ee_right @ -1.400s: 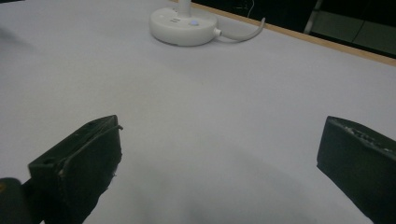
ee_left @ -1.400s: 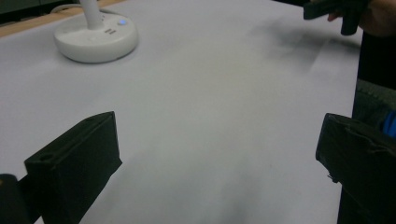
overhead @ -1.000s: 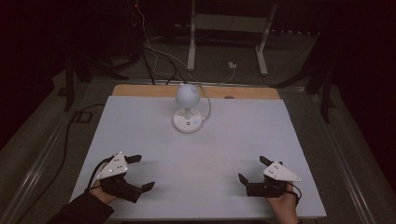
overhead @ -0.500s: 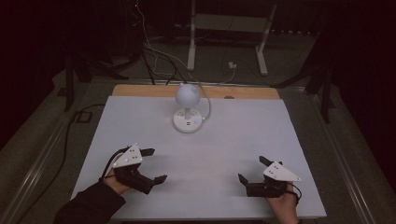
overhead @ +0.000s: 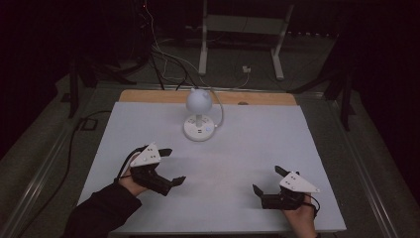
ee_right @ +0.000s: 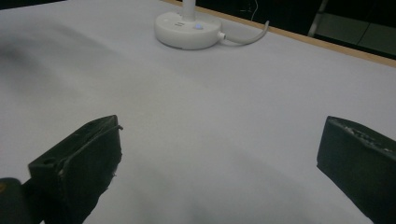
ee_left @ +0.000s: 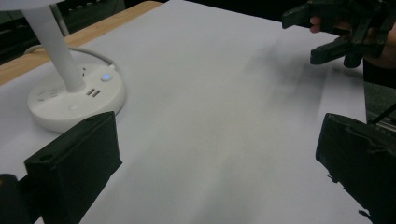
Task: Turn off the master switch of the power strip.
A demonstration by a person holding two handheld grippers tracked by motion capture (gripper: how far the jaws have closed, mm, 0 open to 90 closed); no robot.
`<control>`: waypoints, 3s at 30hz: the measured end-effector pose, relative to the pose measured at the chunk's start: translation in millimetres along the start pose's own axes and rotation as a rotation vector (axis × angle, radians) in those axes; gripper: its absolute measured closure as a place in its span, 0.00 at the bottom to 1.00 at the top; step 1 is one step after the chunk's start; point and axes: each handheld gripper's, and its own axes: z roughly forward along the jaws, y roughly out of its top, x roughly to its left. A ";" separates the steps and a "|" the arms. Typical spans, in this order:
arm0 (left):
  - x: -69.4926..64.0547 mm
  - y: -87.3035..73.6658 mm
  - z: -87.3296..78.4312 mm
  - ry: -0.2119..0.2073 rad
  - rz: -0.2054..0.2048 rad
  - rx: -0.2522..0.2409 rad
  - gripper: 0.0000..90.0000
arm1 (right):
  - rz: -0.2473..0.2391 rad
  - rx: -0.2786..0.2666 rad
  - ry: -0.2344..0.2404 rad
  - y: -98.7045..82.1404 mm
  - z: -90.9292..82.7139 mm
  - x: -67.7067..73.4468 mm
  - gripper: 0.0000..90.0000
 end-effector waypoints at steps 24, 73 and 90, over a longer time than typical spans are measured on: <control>14.3 34.6 41.4 -0.002 -0.016 0.005 0.00 | 0.003 -0.003 0.008 0.0 0.0 -0.3 0.00; 44.1 55.2 140.8 0.345 -0.137 0.013 0.14 | 0.023 -0.021 0.028 0.8 -2.0 -1.4 0.00; 53.4 55.2 160.8 0.422 -0.123 0.058 0.66 | 0.027 -0.022 0.037 0.3 -2.1 -1.7 0.00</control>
